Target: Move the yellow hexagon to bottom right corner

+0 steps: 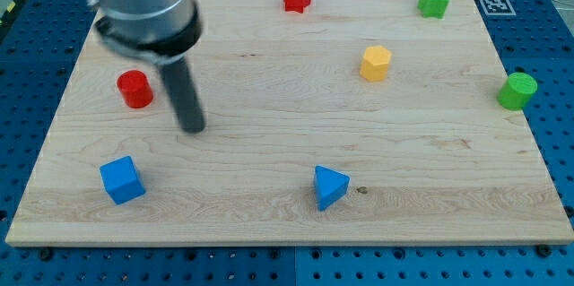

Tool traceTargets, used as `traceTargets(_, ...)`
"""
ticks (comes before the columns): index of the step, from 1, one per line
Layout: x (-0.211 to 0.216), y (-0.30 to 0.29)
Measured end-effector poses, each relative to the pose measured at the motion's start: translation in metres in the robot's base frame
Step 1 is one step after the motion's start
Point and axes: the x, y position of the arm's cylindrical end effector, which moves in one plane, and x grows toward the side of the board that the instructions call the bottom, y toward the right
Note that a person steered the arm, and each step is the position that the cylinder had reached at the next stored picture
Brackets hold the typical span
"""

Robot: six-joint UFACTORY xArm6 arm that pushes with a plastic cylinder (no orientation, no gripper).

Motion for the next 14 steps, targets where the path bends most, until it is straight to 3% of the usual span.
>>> traceTargets(2,-0.152,0.099)
traceTargets(3,-0.157,0.164)
traceTargets(5,-0.031,0.242)
traceTargets(6,-0.008,0.262)
traceTargets(8,-0.008,0.257)
traceTargets(9,-0.033,0.233)
traceTargets(12,-0.099,0.247)
traceTargets(13,-0.073,0.274)
traceTargets(14,-0.013,0.296)
